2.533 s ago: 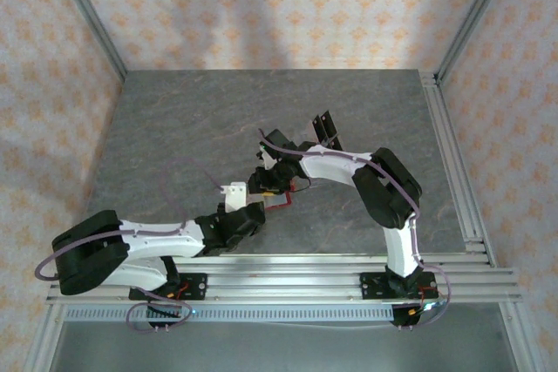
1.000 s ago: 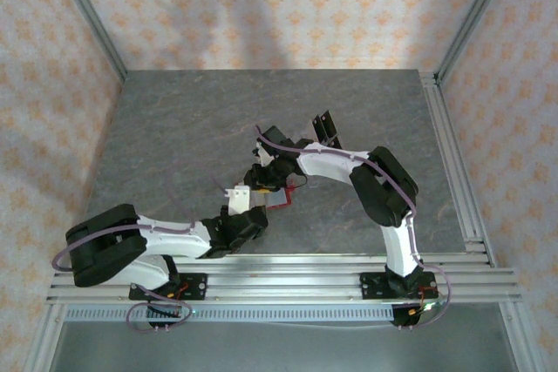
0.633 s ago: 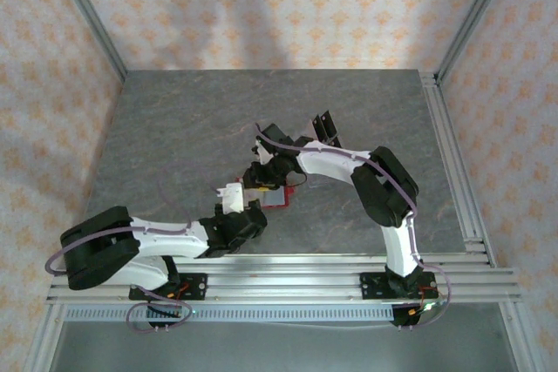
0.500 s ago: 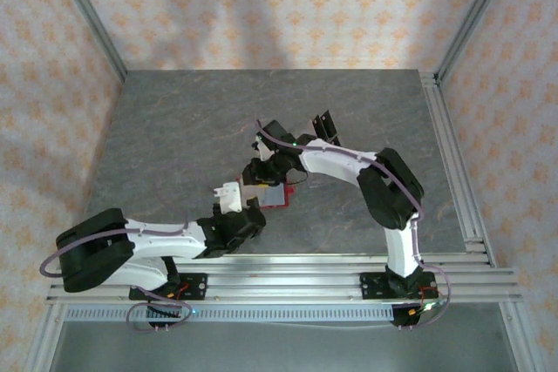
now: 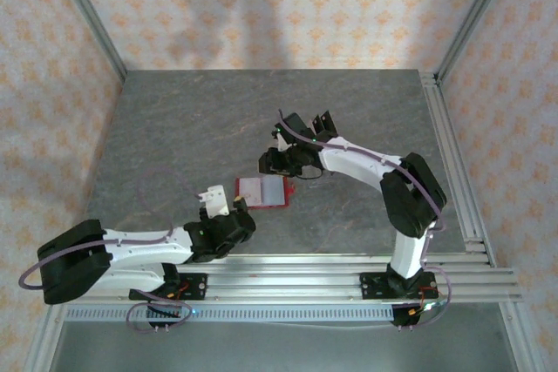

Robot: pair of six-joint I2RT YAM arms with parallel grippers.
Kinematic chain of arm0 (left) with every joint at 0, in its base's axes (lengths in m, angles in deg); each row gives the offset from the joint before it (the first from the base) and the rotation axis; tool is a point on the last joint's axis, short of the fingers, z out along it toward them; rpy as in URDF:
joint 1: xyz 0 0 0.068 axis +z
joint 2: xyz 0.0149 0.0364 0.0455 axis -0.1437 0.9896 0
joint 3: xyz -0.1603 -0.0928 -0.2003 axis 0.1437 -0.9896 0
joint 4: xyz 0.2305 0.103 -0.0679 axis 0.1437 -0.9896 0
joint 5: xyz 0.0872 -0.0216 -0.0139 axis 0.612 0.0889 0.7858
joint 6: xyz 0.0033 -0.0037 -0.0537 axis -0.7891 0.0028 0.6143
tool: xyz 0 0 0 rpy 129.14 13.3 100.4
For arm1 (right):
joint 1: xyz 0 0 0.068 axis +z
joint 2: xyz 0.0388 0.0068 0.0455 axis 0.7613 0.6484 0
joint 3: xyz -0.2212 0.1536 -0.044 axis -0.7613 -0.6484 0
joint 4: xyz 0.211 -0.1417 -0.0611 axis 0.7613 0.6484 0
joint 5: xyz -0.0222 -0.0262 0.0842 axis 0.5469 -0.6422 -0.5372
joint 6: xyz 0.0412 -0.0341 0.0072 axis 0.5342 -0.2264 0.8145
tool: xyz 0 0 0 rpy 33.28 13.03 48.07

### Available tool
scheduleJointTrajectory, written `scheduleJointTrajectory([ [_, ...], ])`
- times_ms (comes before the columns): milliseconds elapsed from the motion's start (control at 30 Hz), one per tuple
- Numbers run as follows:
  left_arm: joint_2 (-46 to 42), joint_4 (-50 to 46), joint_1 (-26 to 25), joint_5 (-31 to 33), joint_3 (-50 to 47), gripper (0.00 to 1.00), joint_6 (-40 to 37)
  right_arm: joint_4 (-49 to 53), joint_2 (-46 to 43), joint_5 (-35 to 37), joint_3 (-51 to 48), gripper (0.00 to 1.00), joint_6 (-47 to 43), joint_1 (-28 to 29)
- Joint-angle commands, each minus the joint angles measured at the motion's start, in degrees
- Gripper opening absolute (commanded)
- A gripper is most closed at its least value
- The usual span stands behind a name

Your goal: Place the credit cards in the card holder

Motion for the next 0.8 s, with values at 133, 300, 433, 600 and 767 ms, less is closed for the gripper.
scheduleJointTrajectory([
  [133, -3.90, -4.98, -0.52, 3.87, -0.99, 0.73, 0.49, 2.81, 1.86, 6.51, -1.33, 0.44, -0.53, 0.12],
  [300, -2.76, -6.69, -0.43, 2.89, -0.09, 0.73, 1.06, 2.41, 3.81, 5.90, -2.25, 0.45, -0.50, 0.20],
  [433, -0.73, -7.94, 0.65, 1.69, 1.54, 0.74, 1.25, 1.80, 5.33, 5.58, -2.95, 0.45, -0.57, 0.21],
  [600, 0.66, -7.59, 4.53, -1.68, 2.98, 0.74, -0.98, 1.56, 6.81, 5.42, -3.19, 0.45, -0.60, 0.21],
  [767, 1.34, -8.85, 10.47, -6.95, 5.27, 0.74, -4.30, 0.88, 7.85, 4.27, -3.20, 0.46, -0.37, 0.21],
])
